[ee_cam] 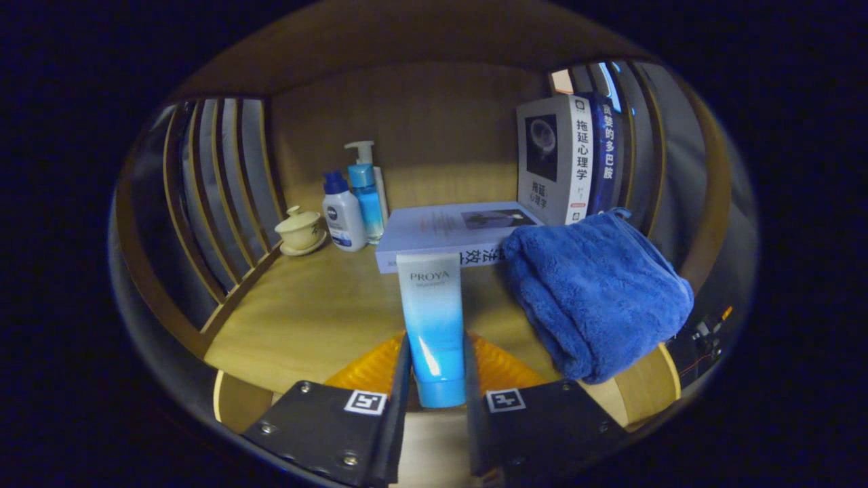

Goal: Pull open the drawer, take out the items inside it, and place them on the countertop above the cabinet.

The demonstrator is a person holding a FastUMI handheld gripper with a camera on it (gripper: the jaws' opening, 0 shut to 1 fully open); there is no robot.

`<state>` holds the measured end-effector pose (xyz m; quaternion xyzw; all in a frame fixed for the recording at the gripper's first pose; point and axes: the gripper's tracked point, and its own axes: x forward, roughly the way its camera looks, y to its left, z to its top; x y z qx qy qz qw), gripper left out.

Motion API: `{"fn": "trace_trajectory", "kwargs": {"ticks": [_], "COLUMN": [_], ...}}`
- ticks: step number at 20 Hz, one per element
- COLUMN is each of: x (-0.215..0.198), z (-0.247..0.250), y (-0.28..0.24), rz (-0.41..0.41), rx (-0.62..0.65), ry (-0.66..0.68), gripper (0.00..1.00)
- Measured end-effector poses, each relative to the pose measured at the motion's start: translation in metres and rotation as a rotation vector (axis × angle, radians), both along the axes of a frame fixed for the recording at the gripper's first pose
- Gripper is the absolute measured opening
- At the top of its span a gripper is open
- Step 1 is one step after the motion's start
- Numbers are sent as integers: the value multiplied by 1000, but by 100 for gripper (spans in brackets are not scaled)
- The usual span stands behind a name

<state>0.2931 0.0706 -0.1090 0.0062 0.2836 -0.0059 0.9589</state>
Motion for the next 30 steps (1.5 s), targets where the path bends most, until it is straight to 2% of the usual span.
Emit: {"fn": "trace_trajectory", "kwargs": {"ticks": [2,5,9,10,14,18,30], "x": [5,5,-6,-8,-23,-35,-45], "z": [-3,-5,8,14,35,42,39], "y": [0,5,10,11,12,10,10], "rz": [-9,20,76,91,116,131,154], "rx": [26,51,30,24,25,29,43], "ry": [2,-12,-96,-128,-246,-310,-329], "gripper": [39,50,79,82,82,82,82]}}
